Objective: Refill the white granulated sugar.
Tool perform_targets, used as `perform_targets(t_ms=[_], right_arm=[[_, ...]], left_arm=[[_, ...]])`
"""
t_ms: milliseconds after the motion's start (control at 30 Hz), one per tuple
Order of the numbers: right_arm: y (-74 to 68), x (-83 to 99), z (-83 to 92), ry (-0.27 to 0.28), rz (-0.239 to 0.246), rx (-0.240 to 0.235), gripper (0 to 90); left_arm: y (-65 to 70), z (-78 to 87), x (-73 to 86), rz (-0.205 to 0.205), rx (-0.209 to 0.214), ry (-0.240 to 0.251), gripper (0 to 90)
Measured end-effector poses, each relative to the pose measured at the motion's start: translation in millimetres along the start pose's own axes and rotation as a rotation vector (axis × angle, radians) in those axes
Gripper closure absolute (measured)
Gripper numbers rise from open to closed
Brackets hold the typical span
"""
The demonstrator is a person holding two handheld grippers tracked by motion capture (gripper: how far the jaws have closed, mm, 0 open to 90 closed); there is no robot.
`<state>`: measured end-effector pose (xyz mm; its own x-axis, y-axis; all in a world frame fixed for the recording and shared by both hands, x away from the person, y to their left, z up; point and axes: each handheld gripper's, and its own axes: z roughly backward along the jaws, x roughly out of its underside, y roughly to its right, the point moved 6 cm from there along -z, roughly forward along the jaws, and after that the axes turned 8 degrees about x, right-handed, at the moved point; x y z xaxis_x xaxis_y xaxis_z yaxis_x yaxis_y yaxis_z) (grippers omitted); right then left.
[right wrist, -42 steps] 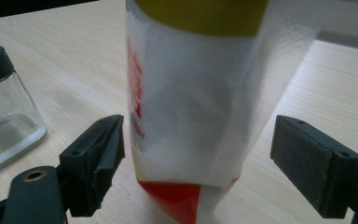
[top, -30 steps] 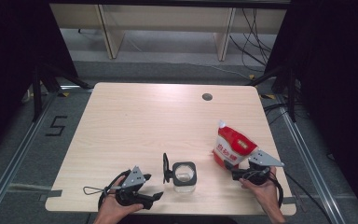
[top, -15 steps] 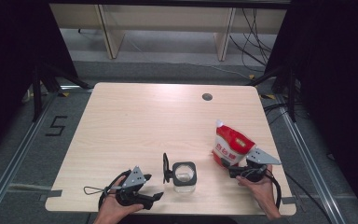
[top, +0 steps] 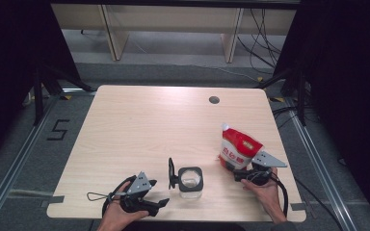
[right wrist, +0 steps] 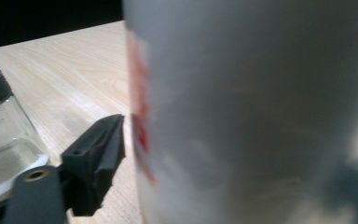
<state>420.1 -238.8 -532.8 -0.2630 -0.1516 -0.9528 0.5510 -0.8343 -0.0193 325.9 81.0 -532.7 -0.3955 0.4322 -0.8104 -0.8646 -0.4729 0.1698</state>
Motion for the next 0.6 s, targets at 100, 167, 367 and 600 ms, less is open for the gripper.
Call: perform_targets(t_ms=[100,167,367,600], right_arm=[[0.0,-1.0,-3.1,0.005,0.026,-0.011,23.1],[-1.9,-0.8,-3.3,-0.009,0.011,-0.016,23.0],[-0.8,-2.4,-6.1,0.000,0.014,-0.003,27.8],[-1.0,-2.7,-8.4,0.008,0.034,0.010,32.0]], left_arm=[[1.3,-0.2,1.1,0.029,0.006,-0.008,22.5],[1.0,0.0,0.9,0.024,0.004,-0.008,22.5],[2.1,-0.9,0.7,0.033,0.009,-0.002,22.5],[-1.3,1.3,1.5,-0.022,-0.005,-0.035,22.6]])
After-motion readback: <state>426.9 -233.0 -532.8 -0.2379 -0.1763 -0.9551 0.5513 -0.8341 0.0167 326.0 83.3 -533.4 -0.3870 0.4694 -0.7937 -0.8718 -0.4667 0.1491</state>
